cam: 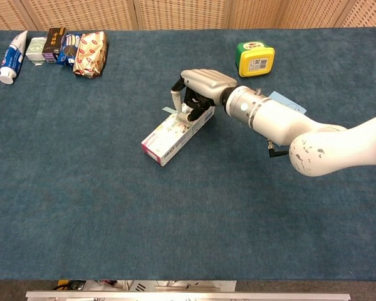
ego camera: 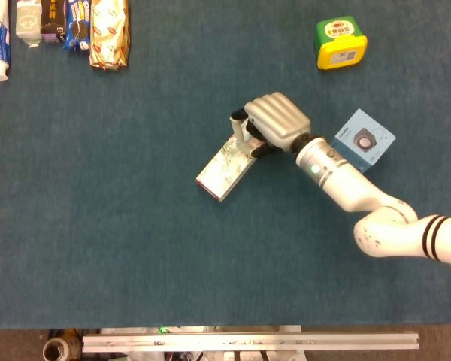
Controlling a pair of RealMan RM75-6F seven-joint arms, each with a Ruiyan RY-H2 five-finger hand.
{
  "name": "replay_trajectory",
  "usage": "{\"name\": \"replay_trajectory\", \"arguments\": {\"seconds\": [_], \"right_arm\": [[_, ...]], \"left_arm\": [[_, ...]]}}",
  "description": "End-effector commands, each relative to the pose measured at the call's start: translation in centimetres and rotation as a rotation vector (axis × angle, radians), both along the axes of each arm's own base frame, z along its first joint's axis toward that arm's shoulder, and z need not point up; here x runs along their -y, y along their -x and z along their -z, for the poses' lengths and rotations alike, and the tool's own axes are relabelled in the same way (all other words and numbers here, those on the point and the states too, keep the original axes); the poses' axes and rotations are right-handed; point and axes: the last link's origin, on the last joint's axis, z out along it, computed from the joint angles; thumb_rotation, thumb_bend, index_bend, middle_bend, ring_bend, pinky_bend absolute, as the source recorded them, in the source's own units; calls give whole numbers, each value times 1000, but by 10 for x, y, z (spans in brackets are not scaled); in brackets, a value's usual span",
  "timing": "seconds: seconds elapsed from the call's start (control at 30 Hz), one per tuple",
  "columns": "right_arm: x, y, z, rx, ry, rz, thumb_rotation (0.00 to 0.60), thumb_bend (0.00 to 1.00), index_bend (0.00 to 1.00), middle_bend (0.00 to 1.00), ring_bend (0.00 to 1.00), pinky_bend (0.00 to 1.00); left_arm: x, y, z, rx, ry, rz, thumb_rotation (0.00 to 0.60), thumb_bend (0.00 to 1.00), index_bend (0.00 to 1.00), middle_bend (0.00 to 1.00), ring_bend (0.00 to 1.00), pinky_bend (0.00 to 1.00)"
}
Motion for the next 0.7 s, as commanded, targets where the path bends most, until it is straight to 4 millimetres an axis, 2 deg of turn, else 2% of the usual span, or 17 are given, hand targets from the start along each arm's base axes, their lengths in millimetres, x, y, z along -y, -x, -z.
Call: {"name": "replay_trajectory", "arguments": {"seconds": [0.03, 0.7], "right_arm": [[0, 0, -1, 1, 2, -4, 600, 335, 635, 963, 1000, 1000], [-5, 2, -2, -12, -1, -13, 600, 205, 579, 959, 1000, 1000]], "left_arm": [[0, 1, 0, 2, -2, -4, 600, 185, 154, 254, 257, 283], [1, 3, 1, 6, -2, -10, 600, 185, 148, 253, 257, 274]]}}
